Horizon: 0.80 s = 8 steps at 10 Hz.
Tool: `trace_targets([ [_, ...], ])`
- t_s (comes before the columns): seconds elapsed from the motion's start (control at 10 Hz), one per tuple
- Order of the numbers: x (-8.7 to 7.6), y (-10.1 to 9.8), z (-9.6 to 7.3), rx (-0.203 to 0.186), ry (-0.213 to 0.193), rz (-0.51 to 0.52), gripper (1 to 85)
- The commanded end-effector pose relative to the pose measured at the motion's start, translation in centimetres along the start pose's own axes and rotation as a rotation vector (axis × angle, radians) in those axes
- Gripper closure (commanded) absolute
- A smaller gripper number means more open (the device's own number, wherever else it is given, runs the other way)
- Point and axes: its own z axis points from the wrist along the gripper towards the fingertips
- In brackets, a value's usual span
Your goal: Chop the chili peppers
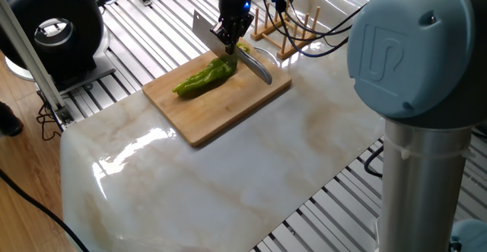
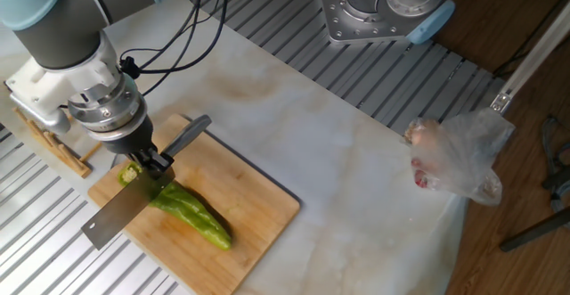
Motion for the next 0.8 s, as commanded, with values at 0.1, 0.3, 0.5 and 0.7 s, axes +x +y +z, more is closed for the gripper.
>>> trace_targets([
  [0.1, -0.38, 0.99, 0.27, 0.027, 0.004, 0.046, 84.3],
  [0.3, -0.32, 1.37, 0.50, 0.036, 0.007, 0.060, 84.3],
  [0.5, 0.03, 1.32, 0.29, 0.038, 0.016, 0.061, 84.3],
  [0.7, 0.04, 1.15, 0.08, 0.039, 0.019, 0.063, 84.3],
])
